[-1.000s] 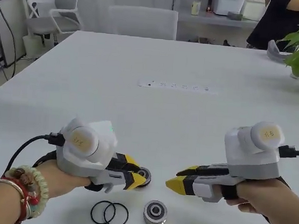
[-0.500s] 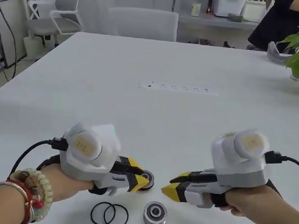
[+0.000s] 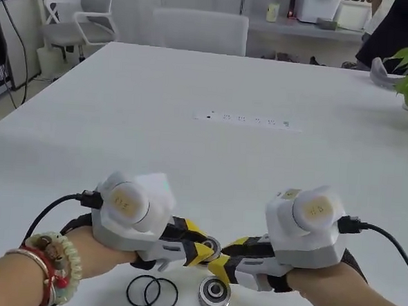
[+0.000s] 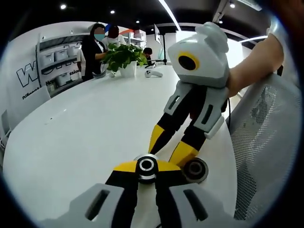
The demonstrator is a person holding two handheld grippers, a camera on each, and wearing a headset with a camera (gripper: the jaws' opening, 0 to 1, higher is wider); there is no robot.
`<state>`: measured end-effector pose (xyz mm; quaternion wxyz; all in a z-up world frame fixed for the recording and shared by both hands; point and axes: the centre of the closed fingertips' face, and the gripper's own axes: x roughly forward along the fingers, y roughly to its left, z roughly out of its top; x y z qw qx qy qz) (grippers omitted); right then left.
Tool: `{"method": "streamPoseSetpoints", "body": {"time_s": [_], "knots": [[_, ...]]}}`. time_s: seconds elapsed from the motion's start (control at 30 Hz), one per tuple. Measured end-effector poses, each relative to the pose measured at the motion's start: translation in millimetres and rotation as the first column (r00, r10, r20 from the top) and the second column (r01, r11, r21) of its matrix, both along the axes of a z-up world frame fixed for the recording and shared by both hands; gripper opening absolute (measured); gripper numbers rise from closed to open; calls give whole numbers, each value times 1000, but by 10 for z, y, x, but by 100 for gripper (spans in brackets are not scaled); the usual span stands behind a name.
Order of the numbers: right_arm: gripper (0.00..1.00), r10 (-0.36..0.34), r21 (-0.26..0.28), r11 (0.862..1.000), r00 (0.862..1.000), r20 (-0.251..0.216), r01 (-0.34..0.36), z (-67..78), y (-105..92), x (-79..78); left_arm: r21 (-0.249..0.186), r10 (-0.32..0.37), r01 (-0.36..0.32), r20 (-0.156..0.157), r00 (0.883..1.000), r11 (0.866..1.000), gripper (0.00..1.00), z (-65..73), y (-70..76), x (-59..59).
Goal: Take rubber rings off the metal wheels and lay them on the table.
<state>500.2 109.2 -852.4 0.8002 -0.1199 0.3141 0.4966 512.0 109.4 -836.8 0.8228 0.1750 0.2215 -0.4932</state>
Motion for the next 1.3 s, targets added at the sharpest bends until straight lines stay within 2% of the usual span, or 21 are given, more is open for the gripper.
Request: {"method": "streamPoseSetpoints", "body": {"time_s": [0.23, 0.4, 0.5, 0.6, 0.93, 1.03, 1.17, 1.23, 1.27, 1.3], "knots": [[21, -13, 2, 1000, 1000, -4, 13, -10, -41, 12, -13, -9, 9, 3, 1000, 1000, 8, -4, -52, -4], [19, 24, -31, 999, 999, 39, -23, -6, -69, 31, -29, 4, -4, -1, 1000, 1000, 8, -1, -62, 19], [16, 42, -45, 998, 998, 49, -40, -7, -92, 23, -30, 7, -7, 1, 1000, 1000, 8, 2, -65, 23], [5, 58, -73, 996, 996, 63, -53, -22, -139, 24, -34, 15, -15, -2, 1000, 999, 8, -1, -57, 30], [0, 33, -81, 996, 998, 58, -28, -30, -159, 59, -39, 25, -25, -9, 1000, 999, 8, -6, -57, 36], [0, -5, -61, 998, 1000, 18, 6, -32, -181, 70, -34, 18, -18, -7, 1000, 999, 7, -8, -58, 28], [0, -88, -4, 996, 994, -71, 88, -12, -213, 87, -31, 13, -14, -9, 1000, 999, 7, -5, -65, 10], [0, -169, 54, 982, 971, -168, 180, 24, -219, 103, -31, 14, -14, -10, 1000, 999, 7, -8, -61, 13], [0, -203, 80, 971, 950, -236, 227, 33, -229, 106, -31, 13, -14, -10, 1000, 999, 7, -7, -60, 12], [0, -220, 104, 961, 939, -265, 255, 45, -227, 119, -32, 13, -13, -12, 1000, 999, 7, -7, -61, 11]]}}
